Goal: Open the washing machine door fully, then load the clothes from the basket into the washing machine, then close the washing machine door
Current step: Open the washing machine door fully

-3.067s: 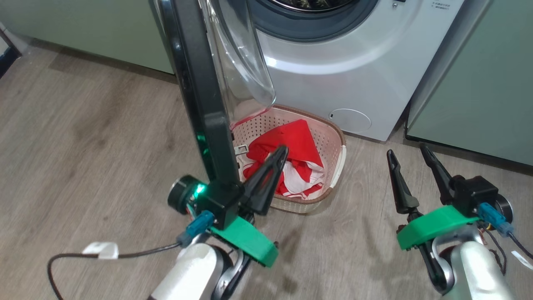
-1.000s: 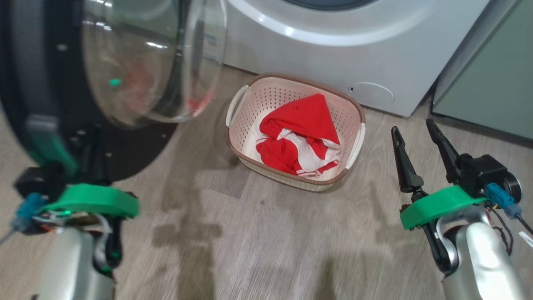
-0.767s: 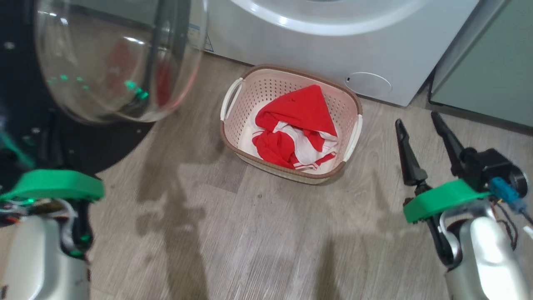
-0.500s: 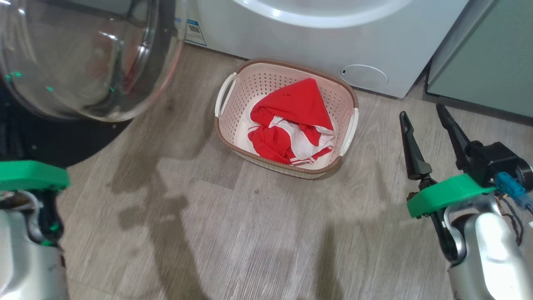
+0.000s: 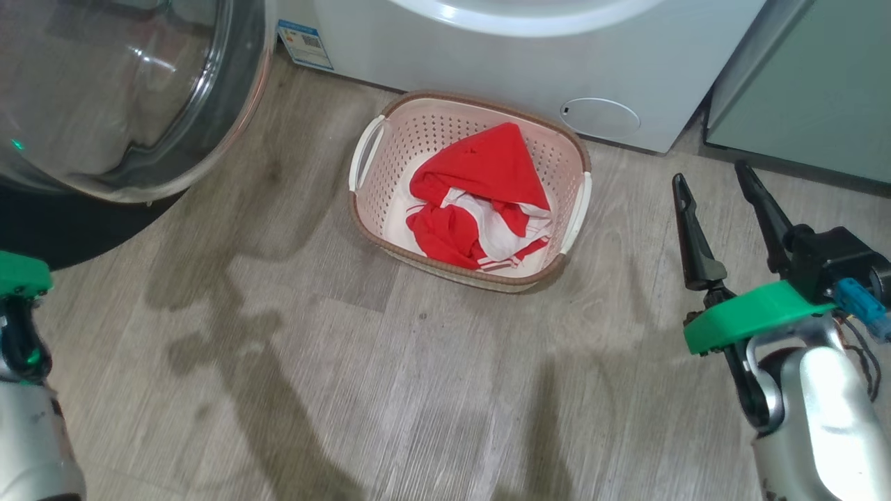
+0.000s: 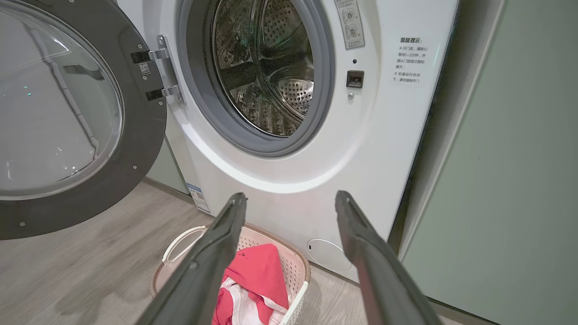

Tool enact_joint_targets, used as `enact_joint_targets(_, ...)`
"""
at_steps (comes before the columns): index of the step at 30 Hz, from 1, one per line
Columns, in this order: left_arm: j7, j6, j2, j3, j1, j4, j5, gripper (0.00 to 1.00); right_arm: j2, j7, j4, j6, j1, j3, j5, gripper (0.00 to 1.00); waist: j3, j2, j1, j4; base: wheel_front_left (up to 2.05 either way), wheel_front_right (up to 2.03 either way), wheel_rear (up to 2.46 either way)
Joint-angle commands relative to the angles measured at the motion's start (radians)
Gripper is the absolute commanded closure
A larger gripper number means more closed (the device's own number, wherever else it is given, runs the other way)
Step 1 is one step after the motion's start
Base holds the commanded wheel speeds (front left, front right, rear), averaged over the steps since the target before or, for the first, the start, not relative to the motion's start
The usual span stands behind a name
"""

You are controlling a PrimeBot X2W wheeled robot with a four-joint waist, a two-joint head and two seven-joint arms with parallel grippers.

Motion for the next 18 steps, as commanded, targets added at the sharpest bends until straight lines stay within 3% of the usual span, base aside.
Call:
enact_joint_targets(1,-0.013,-0.005,0.039,0.034,0.002,-0.044,0.011,1.0,0.001,-0.004,-0.031,0.0,-0.028,0.024,0.001,0.0,-0.004,0.0,0.0,-0.002,0.0,0.0,0.0)
enact_joint_targets(8,-0.013,-0.025,-0.049,0.046,0.148,-0.24,0.077,1.0,0.007,-0.021,-0.012,0.0,-0.009,0.019,0.013,0.0,-0.041,0.0,0.0,-0.015,0.0,0.0,0.0)
enact_joint_targets(13,-0.013,-0.034,-0.099,-0.004,0.276,-0.391,0.097,1.0,0.009,-0.031,0.002,0.0,0.004,0.015,0.018,0.0,-0.067,0.0,0.0,-0.028,0.0,0.0,0.0)
enact_joint_targets(14,-0.013,-0.035,-0.105,-0.022,0.298,-0.42,0.097,0.82,0.01,-0.033,0.005,0.0,0.005,0.016,0.019,0.0,-0.072,0.0,0.0,-0.032,0.0,0.0,0.0)
enact_joint_targets(15,-0.013,-0.036,-0.11,-0.041,0.319,-0.443,0.093,0.53,0.01,-0.036,0.008,0.0,0.007,0.015,0.02,0.0,-0.077,0.0,0.0,-0.036,0.0,0.0,0.0)
enact_joint_targets(16,-0.013,-0.037,-0.115,-0.063,0.337,-0.464,0.087,0.18,0.01,-0.038,0.01,0.0,0.01,0.014,0.022,0.0,-0.08,0.0,0.0,-0.039,0.0,0.0,0.0)
enact_joint_targets(17,-0.013,-0.038,-0.118,-0.087,0.356,-0.481,0.082,0.0,0.011,-0.041,0.013,0.0,0.012,0.013,0.024,0.0,-0.086,0.0,0.0,-0.043,0.0,0.0,0.0)
enact_joint_targets(18,-0.012,-0.038,-0.12,-0.111,0.371,-0.495,0.08,0.0,0.011,-0.044,0.017,0.0,0.015,0.013,0.025,0.0,-0.091,0.0,0.0,-0.047,0.0,0.0,0.0)
